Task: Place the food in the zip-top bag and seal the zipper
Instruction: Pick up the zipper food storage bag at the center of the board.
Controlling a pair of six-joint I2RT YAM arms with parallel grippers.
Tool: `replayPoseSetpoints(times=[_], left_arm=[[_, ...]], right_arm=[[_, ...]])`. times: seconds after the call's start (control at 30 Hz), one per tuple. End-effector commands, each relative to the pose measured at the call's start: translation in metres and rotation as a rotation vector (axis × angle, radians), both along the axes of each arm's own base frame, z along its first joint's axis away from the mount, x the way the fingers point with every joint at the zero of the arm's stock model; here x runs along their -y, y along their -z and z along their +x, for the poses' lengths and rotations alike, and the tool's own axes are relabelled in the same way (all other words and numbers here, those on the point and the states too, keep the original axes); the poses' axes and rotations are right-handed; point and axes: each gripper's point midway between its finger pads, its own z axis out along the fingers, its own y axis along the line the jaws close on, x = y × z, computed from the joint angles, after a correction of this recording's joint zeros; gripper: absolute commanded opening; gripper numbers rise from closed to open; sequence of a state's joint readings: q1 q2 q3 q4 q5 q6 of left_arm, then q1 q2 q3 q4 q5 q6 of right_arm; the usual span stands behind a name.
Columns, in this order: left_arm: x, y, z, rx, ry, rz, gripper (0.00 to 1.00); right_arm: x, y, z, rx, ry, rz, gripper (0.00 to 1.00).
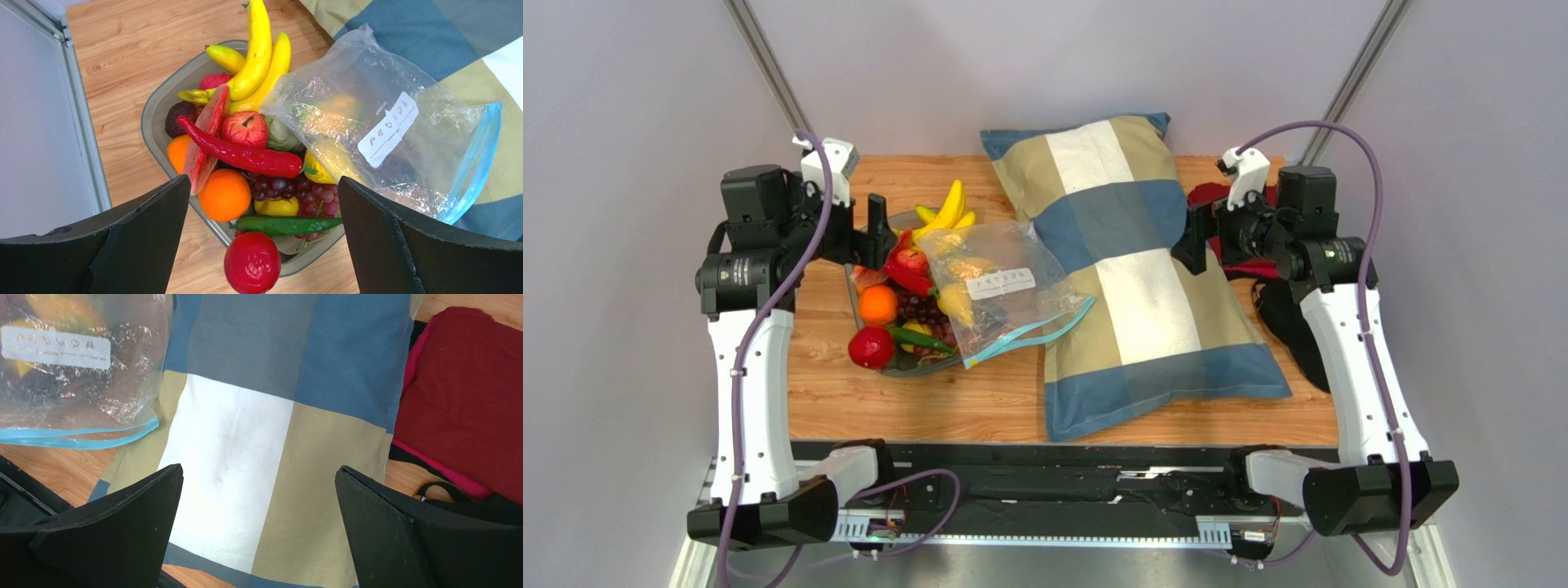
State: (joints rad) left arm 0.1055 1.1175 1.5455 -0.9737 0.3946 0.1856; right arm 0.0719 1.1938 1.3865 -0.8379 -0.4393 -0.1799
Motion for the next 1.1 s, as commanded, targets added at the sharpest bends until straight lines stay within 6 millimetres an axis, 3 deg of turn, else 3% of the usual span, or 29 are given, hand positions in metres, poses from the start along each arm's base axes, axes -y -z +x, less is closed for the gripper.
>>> replayPoseSetpoints(times=[0.0,0.13,0.3,0.43,0.5,0.53,0.57,0.6,0.63,0.77,1.07], left_arm=[[0.004,-0.003,-0.002,0.009,0.013,-0.009,0.99],[0.006,-0.006,-0.001,0.021,-0.006,-0.041,0.99],[0.015,-0.009,-0.004,0.033,0.008,-0.104,0.99],[0.022,-0.008,-0.009,0.052,0.03,-0.139,0.99],[0.026,-0.006,-0.01,0.055,0.045,-0.153,0.99],[0.026,-0.004,-0.009,0.051,0.039,-0.162,0.99],[0.026,-0.003,-0.009,0.048,0.038,-0.167,0.99],[0.026,-0.002,-0.009,0.045,0.037,-0.169,0.99],[0.027,-0.001,-0.01,0.043,0.038,-0.173,0.99],[0.03,0.002,-0.015,0.043,0.05,-0.18,0.99],[0.027,0.012,-0.02,0.038,0.034,-0.167,0.99]], right_arm=[[-0.011,0.007,0.003,-0.005,-0.099,-0.058,1.0],[-0.03,0.01,0.0,0.01,-0.215,-0.09,1.0],[-0.071,0.01,-0.005,0.116,-0.424,-0.194,1.0],[-0.128,0.021,-0.036,0.243,-0.692,-0.245,1.0],[-0.145,0.032,-0.042,0.329,-0.752,-0.306,0.99],[-0.162,0.035,-0.055,0.405,-0.851,-0.356,0.98],[-0.169,0.033,-0.053,0.477,-0.859,-0.402,0.97],[-0.176,0.039,-0.055,0.511,-0.88,-0.44,0.93],[-0.189,0.055,-0.069,0.541,-0.946,-0.475,0.92],[-0.214,0.064,-0.07,0.663,-0.991,-0.549,0.86],[-0.249,0.071,-0.059,0.689,-1.031,-0.522,0.75]])
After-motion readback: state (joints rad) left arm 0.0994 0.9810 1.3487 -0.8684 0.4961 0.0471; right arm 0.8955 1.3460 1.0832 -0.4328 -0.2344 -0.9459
